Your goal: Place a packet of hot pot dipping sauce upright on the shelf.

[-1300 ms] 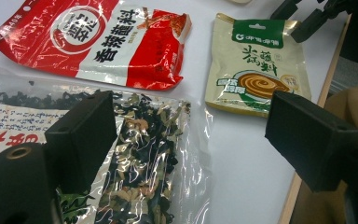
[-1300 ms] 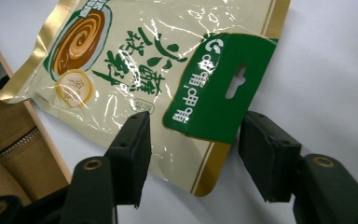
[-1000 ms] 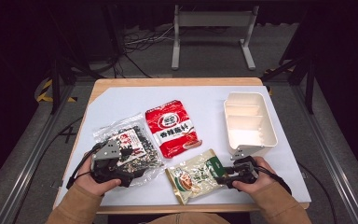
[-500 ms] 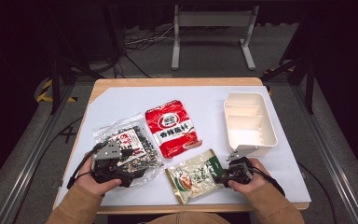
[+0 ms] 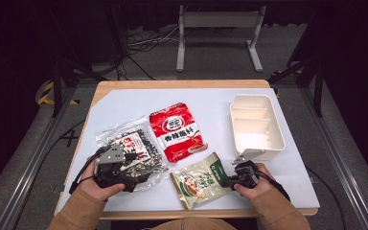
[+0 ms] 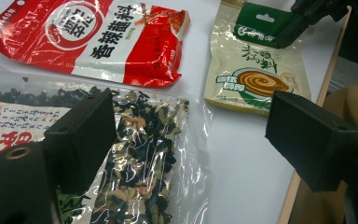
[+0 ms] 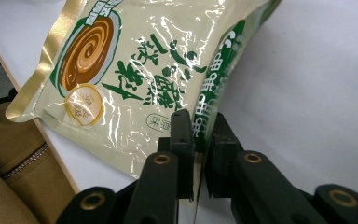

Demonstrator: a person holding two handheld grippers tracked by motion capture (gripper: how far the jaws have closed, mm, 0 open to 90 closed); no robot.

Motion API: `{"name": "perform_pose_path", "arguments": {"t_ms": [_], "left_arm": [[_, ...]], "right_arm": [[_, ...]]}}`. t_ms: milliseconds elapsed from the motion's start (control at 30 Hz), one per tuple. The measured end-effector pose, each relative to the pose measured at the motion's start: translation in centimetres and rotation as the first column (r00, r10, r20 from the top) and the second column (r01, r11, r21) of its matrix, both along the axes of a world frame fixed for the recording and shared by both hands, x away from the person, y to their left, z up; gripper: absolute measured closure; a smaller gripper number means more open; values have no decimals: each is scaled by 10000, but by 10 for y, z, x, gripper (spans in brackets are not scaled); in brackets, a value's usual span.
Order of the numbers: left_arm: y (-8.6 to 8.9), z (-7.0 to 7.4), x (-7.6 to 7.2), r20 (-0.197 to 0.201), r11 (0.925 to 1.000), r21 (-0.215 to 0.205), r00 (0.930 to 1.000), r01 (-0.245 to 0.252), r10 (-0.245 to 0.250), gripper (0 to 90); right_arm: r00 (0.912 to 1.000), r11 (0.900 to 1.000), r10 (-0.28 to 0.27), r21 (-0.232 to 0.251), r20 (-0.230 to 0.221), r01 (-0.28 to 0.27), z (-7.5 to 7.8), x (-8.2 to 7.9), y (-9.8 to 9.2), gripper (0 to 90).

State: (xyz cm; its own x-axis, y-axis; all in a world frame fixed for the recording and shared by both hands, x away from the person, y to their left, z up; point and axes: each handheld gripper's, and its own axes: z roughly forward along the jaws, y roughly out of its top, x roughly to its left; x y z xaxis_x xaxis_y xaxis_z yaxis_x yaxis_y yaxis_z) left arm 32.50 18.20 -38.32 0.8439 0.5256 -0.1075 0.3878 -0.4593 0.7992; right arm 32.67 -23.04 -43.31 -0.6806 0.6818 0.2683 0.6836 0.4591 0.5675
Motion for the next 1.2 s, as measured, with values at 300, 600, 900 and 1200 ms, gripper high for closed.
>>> {"name": "perform_pose_path", "arguments": {"t_ms": [300, 600, 900, 1200], "left_arm": [[2, 0, 1, -40, 10000, -14, 10000, -24, 24, 166], [4, 0, 1, -14, 9998, -61, 9999, -168, 168, 166], [10, 0, 1, 95, 9993, -62, 9993, -356, 357, 166], [18, 5, 3, 256, 9981, -259, 9981, -550, 557, 166]], "right_arm": [[9982, 9983, -257, 507, -535, 284, 1, 3, -3, 896], [9997, 9949, -153, 999, -184, 171, 19, 1, -4, 898], [9990, 9948, 35, 1012, 451, -81, 44, 0, -6, 899], [9943, 9947, 377, 913, 996, -469, 70, 2, -11, 899]]}}
